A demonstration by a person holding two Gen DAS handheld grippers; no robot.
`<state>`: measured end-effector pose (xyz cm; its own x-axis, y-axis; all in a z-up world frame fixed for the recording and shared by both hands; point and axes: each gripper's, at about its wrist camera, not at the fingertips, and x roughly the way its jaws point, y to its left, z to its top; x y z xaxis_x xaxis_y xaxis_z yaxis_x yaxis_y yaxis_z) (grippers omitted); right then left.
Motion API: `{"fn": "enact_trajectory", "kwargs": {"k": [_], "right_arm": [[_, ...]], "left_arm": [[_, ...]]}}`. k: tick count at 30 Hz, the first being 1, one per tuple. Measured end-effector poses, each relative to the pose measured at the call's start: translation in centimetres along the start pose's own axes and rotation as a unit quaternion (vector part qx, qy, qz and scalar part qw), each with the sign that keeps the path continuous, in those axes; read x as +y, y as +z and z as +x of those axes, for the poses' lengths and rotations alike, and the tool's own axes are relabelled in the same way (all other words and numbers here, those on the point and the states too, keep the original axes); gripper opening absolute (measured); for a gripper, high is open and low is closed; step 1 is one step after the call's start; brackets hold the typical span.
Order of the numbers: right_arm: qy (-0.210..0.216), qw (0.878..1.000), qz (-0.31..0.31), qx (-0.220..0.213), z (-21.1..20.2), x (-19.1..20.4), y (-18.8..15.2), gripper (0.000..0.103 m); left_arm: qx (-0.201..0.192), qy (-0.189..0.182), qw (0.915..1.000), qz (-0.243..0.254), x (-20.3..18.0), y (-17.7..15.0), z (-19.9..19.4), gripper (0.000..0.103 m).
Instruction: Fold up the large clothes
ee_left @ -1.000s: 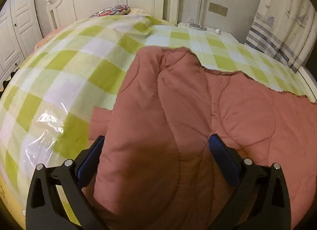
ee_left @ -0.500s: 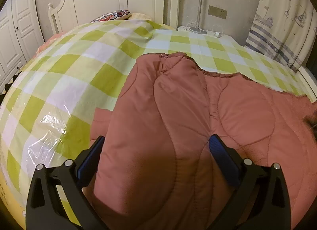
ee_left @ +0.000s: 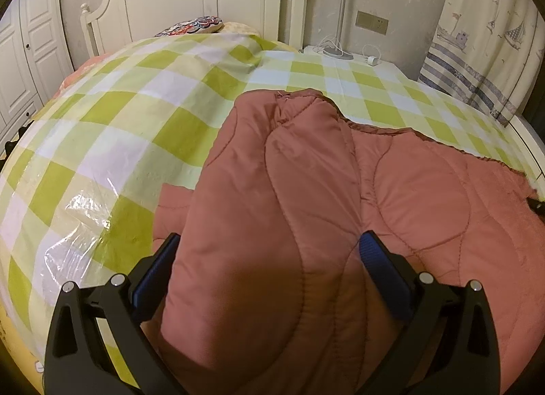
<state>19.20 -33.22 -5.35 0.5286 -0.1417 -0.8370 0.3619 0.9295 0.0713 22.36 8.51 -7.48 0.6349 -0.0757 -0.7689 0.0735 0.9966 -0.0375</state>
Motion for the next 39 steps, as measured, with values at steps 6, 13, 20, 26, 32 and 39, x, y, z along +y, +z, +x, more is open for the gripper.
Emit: {"fn": "enact_trajectory", "kwargs": {"k": [6, 13, 20, 26, 32, 39], "right_arm": [[0.022, 1.000, 0.000, 0.008, -0.1, -0.2, 0.1, 0.099], [0.207, 0.959, 0.063, -0.182, -11.6, -4.3, -5.4, 0.099], [0.302, 0.914, 0.193, -0.191, -14.2, -13.5, -17.0, 0.099], [0.290, 0.924, 0.201, -0.149, -12.6, -15.0, -21.3, 0.081], [0.341, 0.910, 0.204, -0.121, -11.9, -12.6, -21.9, 0.079], [0.329, 0.920, 0.198, -0.079, -12.1, -11.3, -23.2, 0.079]], "left_arm": [[0.002, -0.004, 1.0000, -0.002, 0.1, 0.0, 0.1, 0.101], [0.005, -0.011, 0.9999, -0.008, 0.2, -0.2, 0.2, 0.101], [0.005, -0.009, 0.9999, -0.007, 0.3, -0.3, 0.2, 0.101], [0.007, -0.003, 0.9999, -0.006, 0.1, -0.3, 0.0, 0.101], [0.008, -0.004, 0.9999, -0.006, 0.1, -0.3, 0.0, 0.101], [0.007, -0.006, 0.9999, -0.007, 0.1, -0.2, 0.0, 0.101]]}}
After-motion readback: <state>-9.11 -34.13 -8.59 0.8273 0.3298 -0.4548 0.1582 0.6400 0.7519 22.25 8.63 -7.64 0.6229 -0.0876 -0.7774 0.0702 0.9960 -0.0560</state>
